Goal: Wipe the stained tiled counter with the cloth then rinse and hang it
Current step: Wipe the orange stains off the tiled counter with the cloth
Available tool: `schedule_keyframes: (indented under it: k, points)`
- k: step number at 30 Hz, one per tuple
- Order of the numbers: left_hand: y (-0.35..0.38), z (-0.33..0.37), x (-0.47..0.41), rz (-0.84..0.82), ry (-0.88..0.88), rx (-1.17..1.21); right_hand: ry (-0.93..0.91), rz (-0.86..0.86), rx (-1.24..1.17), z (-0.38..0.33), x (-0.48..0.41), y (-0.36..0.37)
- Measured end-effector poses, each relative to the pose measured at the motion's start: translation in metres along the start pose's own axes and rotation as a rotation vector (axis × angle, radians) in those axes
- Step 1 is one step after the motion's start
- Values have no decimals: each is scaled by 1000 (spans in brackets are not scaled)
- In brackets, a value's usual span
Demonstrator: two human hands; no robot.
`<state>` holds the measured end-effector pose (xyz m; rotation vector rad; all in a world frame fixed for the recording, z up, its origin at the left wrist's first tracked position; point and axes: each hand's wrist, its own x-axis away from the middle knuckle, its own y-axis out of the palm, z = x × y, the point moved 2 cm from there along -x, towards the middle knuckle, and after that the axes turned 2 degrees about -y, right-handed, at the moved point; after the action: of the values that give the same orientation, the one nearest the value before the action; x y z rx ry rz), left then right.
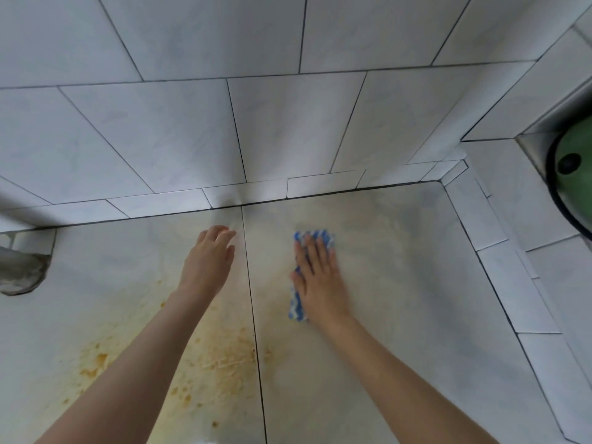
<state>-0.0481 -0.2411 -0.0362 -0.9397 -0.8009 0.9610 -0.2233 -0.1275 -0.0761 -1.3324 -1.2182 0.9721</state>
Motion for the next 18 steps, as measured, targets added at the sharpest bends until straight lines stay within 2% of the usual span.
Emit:
schedule_keyframes:
  k: [3,6,8,10,13,16,18]
  points:
    - [-1,0,-1,-8,-9,0,-159,-31,4,-17,38,6]
    - [-1,1,0,-5,-9,-9,-171,-54,22,10,49,3]
    - [-1,2,1,-1,-9,-10,-58,-60,35,53,41,4]
    - [0,2,3,9,-3,-10,56,-135,120,106,29,0]
    - [1,3,3,29,5,-11,155,-189,228,159,7,-11]
    - [2,4,3,38,-2,1,360,-168,158,158,-25,-19]
    - [2,4,3,36,4,9,385,-110,106,131,-47,-23]
